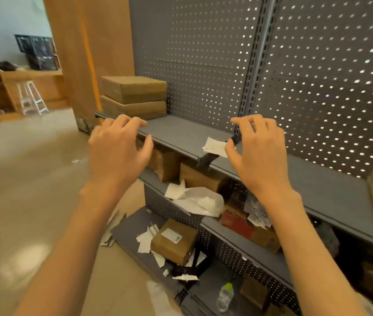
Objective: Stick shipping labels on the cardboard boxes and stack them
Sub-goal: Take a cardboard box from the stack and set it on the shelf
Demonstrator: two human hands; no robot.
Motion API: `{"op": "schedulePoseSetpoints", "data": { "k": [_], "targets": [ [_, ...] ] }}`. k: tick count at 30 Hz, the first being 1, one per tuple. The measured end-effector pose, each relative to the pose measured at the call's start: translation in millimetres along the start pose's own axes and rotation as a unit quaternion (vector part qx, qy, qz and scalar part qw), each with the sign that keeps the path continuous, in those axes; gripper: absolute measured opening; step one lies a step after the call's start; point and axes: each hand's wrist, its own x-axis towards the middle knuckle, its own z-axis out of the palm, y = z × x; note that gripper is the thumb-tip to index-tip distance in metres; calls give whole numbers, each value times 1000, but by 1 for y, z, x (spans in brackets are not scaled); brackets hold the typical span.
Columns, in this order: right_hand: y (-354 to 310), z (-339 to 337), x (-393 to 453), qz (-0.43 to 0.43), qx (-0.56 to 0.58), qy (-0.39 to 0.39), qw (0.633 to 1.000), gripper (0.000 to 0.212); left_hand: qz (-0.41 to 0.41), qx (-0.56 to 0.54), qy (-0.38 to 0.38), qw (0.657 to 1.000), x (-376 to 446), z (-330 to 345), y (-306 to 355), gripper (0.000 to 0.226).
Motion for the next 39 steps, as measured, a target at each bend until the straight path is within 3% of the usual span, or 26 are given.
{"op": "schedulePoseSetpoints", "data": {
  "k": [6,14,25,39],
  "targets": [
    [-90,68,51,-17,47,8,999,35,-10,32,9,999,27,3,-107,21],
    [-168,145,105,-51,79,-1,996,35,-25,75,9,997,55,28,-200,22],
    [-220,275,186,-43,116,23,992,34,-14,87,9,996,127,109,-301,23],
    [-256,412,312,-15,81,22,996,35,17,53,19,998,256,232,-413,24]
  ]
}}
